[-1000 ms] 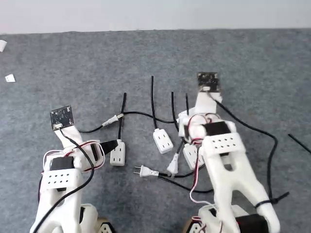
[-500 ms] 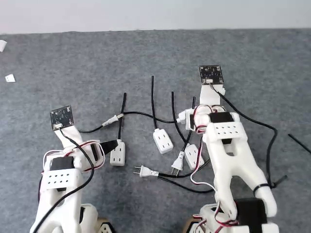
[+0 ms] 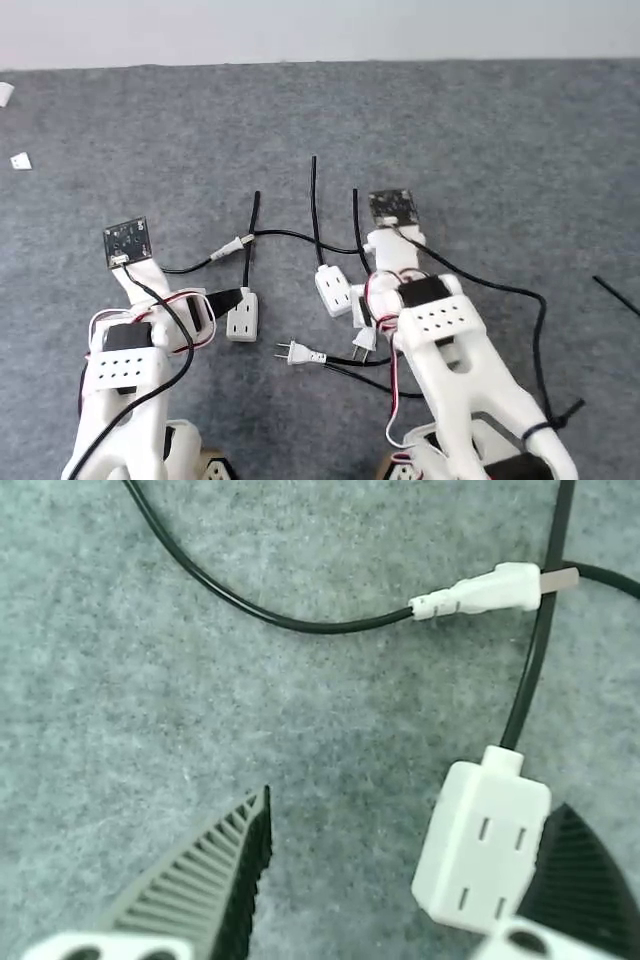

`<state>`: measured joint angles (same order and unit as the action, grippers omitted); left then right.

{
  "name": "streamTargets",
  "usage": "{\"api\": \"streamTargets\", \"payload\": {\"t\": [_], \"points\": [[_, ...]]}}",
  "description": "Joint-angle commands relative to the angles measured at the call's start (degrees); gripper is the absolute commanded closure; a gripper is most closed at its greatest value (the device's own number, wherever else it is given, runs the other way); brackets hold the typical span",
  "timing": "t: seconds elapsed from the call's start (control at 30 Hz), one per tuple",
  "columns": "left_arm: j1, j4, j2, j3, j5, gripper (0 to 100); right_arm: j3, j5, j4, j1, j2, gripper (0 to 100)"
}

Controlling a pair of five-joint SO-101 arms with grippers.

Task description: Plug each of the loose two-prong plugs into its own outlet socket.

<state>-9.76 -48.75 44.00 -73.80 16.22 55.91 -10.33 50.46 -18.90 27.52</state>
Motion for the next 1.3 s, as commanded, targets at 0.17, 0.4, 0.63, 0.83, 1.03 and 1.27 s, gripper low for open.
{"api": "streamTargets", "payload": {"t": [0.17,0.4,0.63,0.83,1.03,1.27], "points": [[-0.26,0.79,0.35,1.01,-0.35,61,0.88,1.41,-1.89,1.10,-1.36,96.6],[-0.18,0.79,0.35,1.01,-0.35,61,1.49,1.67,-0.75,0.66,-4.62,85.5],[-0.18,0.79,0.35,1.01,-0.35,61,1.32,1.41,-2.42,-2.77,-6.81,85.4],[-0.26,0.79,0.35,1.01,-0.44,61,-1.67,1.32,-2.59,-4.62,-11.03,85.4],[-0.26,0.79,0.35,1.01,-0.44,61,-3.78,1.32,-0.92,-4.26,-13.76,85.7],[-0.26,0.79,0.35,1.01,-0.44,61,-4.57,1.67,-0.66,-3.03,-13.67,98.1]]}}
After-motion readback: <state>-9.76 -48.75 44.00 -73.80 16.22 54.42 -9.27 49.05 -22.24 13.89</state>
